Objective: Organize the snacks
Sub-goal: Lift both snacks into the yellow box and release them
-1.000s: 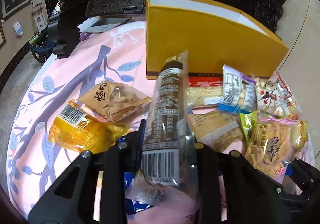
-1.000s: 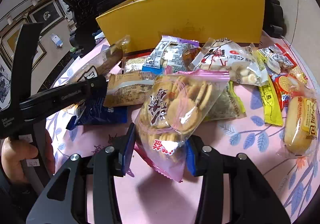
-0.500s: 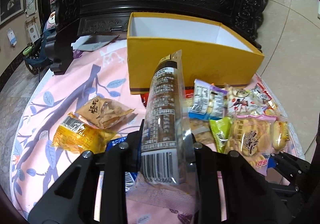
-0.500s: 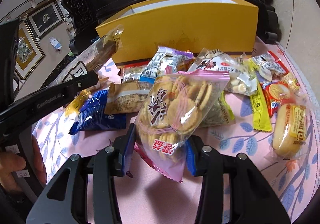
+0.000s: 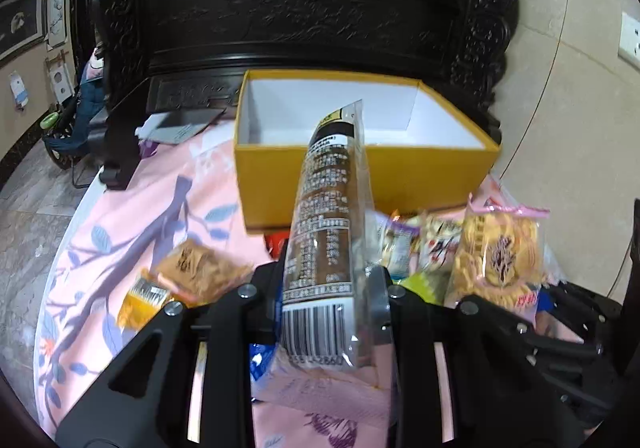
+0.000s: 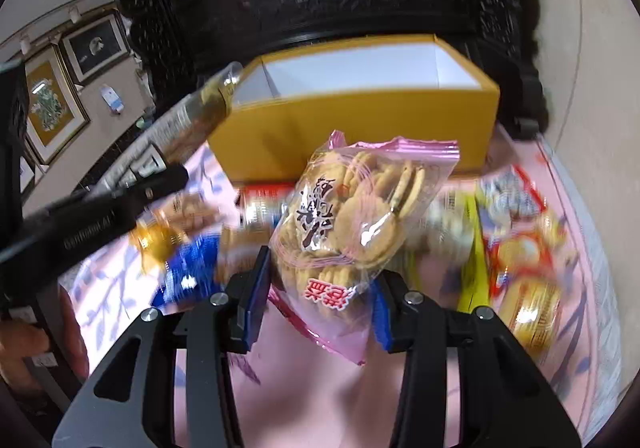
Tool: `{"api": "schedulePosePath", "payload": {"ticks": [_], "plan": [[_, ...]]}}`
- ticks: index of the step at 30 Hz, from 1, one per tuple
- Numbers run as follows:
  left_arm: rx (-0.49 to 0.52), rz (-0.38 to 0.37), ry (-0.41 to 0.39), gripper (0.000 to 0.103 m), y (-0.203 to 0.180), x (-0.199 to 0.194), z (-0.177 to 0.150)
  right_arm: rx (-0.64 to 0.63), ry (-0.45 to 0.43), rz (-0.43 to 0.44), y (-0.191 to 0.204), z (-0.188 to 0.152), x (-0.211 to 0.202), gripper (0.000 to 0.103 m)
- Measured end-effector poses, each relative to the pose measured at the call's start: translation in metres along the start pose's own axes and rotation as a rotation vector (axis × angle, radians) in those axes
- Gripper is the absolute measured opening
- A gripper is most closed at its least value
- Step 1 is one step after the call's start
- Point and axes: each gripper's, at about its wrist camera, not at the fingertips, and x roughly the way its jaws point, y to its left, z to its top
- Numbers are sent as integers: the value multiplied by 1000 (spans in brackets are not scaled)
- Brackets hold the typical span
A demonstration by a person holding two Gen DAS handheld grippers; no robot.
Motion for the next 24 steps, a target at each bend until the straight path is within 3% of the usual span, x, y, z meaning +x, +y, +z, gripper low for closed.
{"api": "schedulePosePath", "payload": {"ticks": [5,11,15,16,18,19,20,24], "plan": [[-1,-15,-8,27,-10,11,50,-14,-26,5,-8,58,5,45],[0,29,0,27,-12,46,126,7,-42,-48,-25,140,33,45],[13,72,47,29,-14,80,152,16,-27,-65,-32,167,55,45],[16,84,50,33,-16,85,154,15,-11,-64,-34,172,63,46],[17,105,48,62,-17,96,158,9,22,-77,-37,179,79,46],[17,118,38,82,-17,97,159,2,34,-101,-39,182,88,48],[14,138,18,83,-15,98,160,4,38,-127,-42,184,93,55],[6,115,15,84,-14,98,161,15,31,-132,-44,191,100,56]]}}
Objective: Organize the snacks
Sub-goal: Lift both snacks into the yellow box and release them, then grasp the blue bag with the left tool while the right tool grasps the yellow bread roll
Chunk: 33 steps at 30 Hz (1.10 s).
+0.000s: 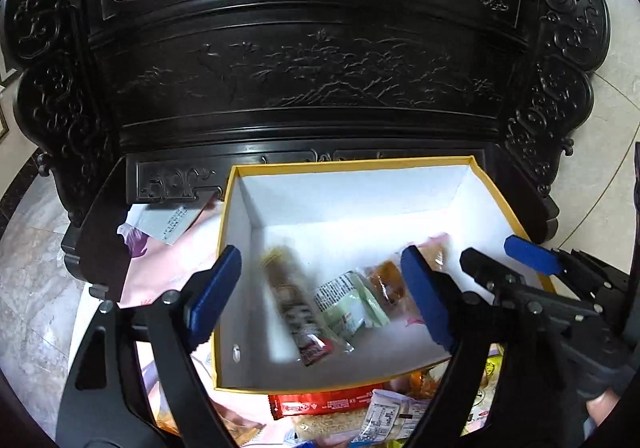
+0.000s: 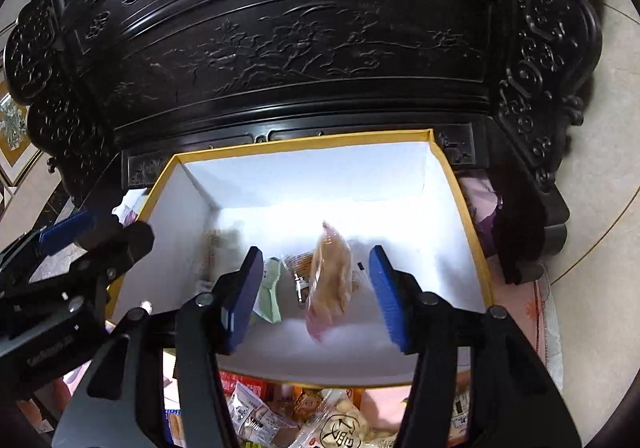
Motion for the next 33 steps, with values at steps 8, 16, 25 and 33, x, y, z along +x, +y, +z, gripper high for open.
{"api": "schedulePosePath", "payload": {"ticks": [8,16,25,33], "plan": [[16,-22,-27,84,15,-33,-20,-31,-14,6,-4,-15,-34,56],[46,-40,-54,88,42,-99,-119,-118,25,-18,-39,-109,-108,65],[4,-38,-22,89,44,-103,-229,-9,83,-171,-88,-228,-121,66],[53,-19,32,89,39,-82,-241,74,143,-186,-105,-241,-91,66]]}}
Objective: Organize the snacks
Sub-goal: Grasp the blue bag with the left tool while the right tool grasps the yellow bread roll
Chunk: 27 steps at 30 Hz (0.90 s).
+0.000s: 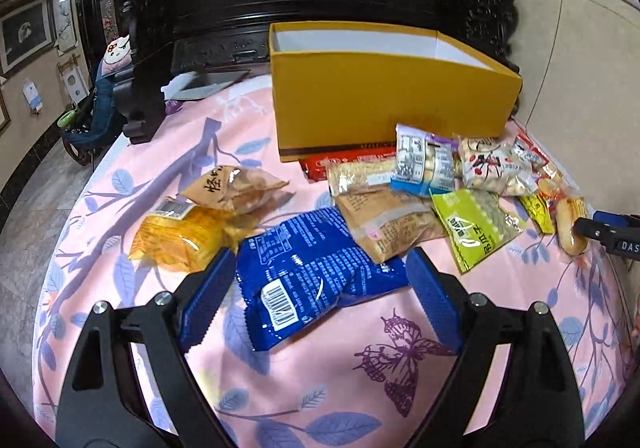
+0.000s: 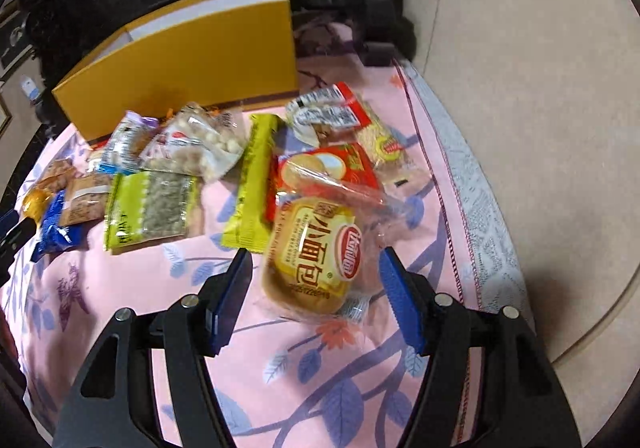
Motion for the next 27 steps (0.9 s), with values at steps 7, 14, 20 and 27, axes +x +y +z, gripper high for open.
{"api": "schedulePosePath", "payload": {"ticks": [7,14,20,27], "plan": [[30,10,42,90,-5,18,-3,60,33,11,-7,1,21,72],[39,10,57,90,-4,28,-4,39,23,0,8,0,40,75],[36,6,77,91,2,37,-5,-110,51,125,73,-14,33,75],[69,-11,90,99,-5,46,-8,-222,59,178,130,-18,34,75]]}}
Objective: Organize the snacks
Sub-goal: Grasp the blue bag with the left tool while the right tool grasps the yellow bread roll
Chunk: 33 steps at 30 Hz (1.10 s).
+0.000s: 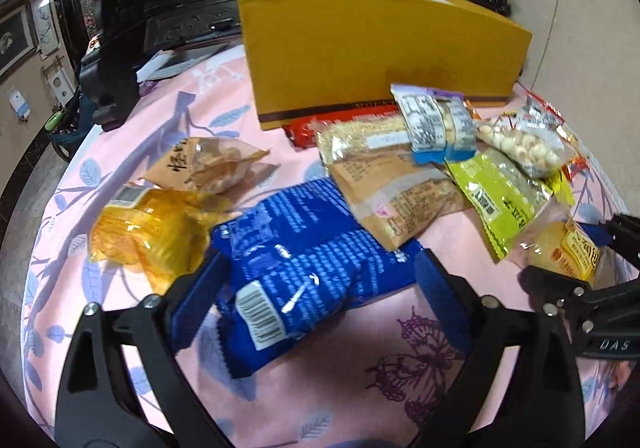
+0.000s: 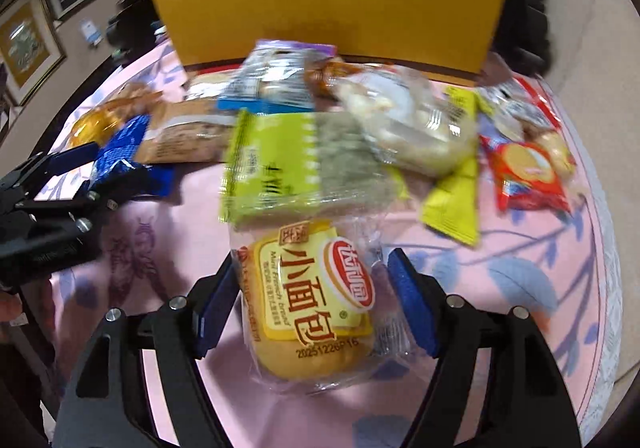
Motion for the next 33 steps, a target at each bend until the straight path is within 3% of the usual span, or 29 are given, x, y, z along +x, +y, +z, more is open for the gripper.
{"api": "schedulePosePath", "payload": {"ticks": [6,12,17,20,26,33], "plan": [[100,93,33,101,-19,10,-8,10,4,18,7,1,-2,75],[73,77,53,99,-13,13,-2,26,6,29,-1,3,2,75],[19,70,70,66,-6,15,5,21,9,17,0,3,1,75],[-13,63,70,57,-3,12,6,19,9,12,0,3,1,75],[-88,17,57,48,5,4,3,32,-22,15,-3,0,-2,58],[-112,-10,56,43,2,-6,-3,54,-48,17,-8,-2,-9,54]]}}
